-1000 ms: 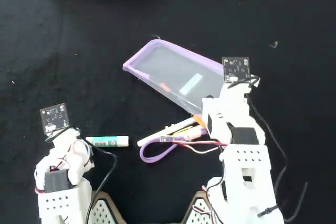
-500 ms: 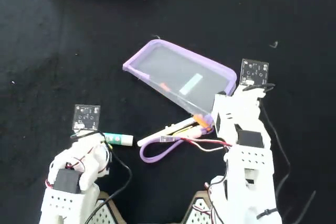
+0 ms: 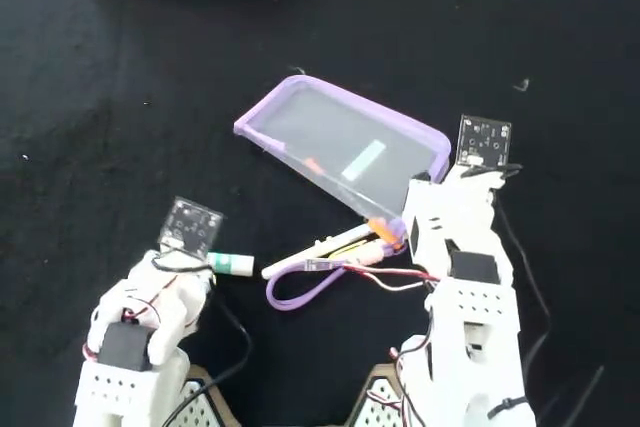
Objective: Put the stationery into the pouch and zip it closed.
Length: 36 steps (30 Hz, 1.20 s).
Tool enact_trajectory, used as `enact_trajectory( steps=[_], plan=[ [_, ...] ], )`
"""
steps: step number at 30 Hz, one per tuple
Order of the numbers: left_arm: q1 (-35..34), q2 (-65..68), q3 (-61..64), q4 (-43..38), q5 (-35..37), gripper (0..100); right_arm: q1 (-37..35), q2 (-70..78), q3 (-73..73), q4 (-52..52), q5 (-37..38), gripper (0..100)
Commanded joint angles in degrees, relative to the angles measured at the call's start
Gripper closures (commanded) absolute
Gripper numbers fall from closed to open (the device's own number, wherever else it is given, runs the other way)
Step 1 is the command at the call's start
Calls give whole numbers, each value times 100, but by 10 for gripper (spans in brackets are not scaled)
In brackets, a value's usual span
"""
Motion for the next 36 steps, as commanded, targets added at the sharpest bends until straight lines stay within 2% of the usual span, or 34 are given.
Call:
enact_trajectory(
  steps=[1,4,8,10,14,20,24,27,32,36],
  plan=[
    [-57,-9,-725,158,-677,934,70,22,57,-378,0,730],
    [-110,9,-1262,167,-589,934,79,22,180,-545,0,730],
    [-66,26,-1886,114,229,930,88,22,189,-545,9,730],
    [-110,149,-2000,-176,695,879,88,22,198,-545,9,730],
    [-338,985,-2026,-756,2013,702,97,22,198,-536,9,730],
    [-338,2716,-2686,-958,2435,724,299,22,180,-545,9,730],
    [-330,3719,-3327,-958,3464,714,299,22,171,-545,9,730],
    [-259,4378,-3679,-914,4501,661,299,22,171,-545,9,730],
    [444,5433,-4075,-949,5046,630,299,22,171,-545,9,730],
    [620,6277,-4611,-1143,5670,631,299,22,163,-545,9,730]
  ],
)
